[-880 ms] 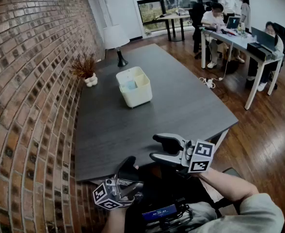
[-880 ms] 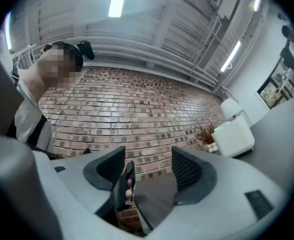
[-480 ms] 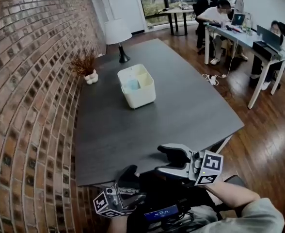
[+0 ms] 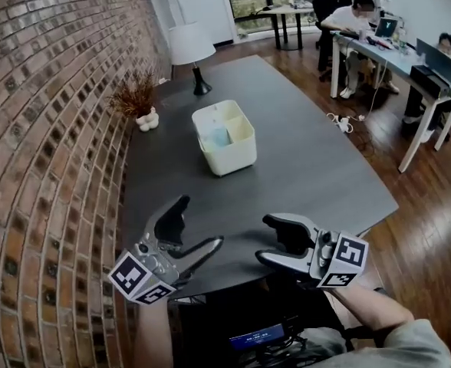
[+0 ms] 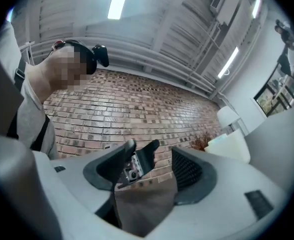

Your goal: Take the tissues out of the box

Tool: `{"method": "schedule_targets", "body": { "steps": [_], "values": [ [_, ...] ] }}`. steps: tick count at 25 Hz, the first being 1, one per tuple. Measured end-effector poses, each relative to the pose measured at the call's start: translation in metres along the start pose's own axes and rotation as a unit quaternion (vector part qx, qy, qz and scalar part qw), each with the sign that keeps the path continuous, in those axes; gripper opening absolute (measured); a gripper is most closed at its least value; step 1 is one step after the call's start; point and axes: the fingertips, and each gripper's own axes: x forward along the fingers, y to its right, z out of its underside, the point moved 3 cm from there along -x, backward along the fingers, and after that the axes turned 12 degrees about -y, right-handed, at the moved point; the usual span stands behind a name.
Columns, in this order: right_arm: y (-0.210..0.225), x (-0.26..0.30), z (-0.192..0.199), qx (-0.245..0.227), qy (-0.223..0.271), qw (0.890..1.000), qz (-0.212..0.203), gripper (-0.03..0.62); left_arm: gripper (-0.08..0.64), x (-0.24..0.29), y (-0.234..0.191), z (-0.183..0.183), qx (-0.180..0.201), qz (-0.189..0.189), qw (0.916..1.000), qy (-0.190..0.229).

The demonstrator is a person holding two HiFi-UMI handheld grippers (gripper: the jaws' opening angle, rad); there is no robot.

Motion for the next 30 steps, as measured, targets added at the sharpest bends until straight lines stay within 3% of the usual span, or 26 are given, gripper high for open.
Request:
{"method": "schedule_targets", "body": {
  "steps": [2, 5, 6, 8, 10, 15, 17, 20, 24, 30],
  "values": [
    [0.01, 0.004, -0.015, -0.015, 0.012, 1.0, 0.011, 0.307, 0.428, 0.026, -0.047, -0.017, 0.088, -0.032, 0.9928, -0.074],
    [0.021, 0.0, -0.015, -0.01, 0.023, 0.999, 0.031, 0.307, 0.487, 0.073, -0.12, -0.019, 0.159, -0.039, 0.9639, -0.21],
    [0.024, -0.002, -0.01, -0.001, 0.021, 0.999, 0.036, 0.307, 0.524, 0.09, -0.142, -0.014, 0.178, -0.031, 0.9484, -0.26],
    [0.025, -0.006, -0.003, 0.013, 0.019, 0.999, 0.034, 0.307, 0.561, 0.121, -0.18, -0.001, 0.214, -0.016, 0.9088, -0.358],
    [0.023, -0.008, -0.003, 0.017, 0.028, 0.999, 0.025, 0.307, 0.575, 0.147, -0.212, 0.014, 0.22, 0.002, 0.8727, -0.436],
    [0.024, -0.017, -0.004, 0.038, 0.043, 0.998, 0.016, 0.307, 0.575, 0.18, -0.245, 0.052, 0.21, 0.051, 0.7926, -0.57],
    [0.024, -0.018, -0.004, 0.041, 0.046, 0.998, 0.013, 0.307, 0.575, 0.189, -0.255, 0.064, 0.214, 0.053, 0.7673, -0.602],
    [0.027, -0.021, -0.004, 0.054, 0.054, 0.997, 0.012, 0.307, 0.581, 0.201, -0.264, 0.077, 0.205, 0.056, 0.7506, -0.626],
    [0.03, -0.023, -0.004, 0.06, 0.06, 0.996, 0.01, 0.307, 0.588, 0.209, -0.258, 0.103, 0.19, 0.096, 0.7214, -0.659],
    [0.032, -0.027, -0.004, 0.062, 0.061, 0.996, 0.009, 0.307, 0.495, 0.209, -0.256, 0.107, 0.22, 0.108, 0.6993, -0.672]
  ]
}}
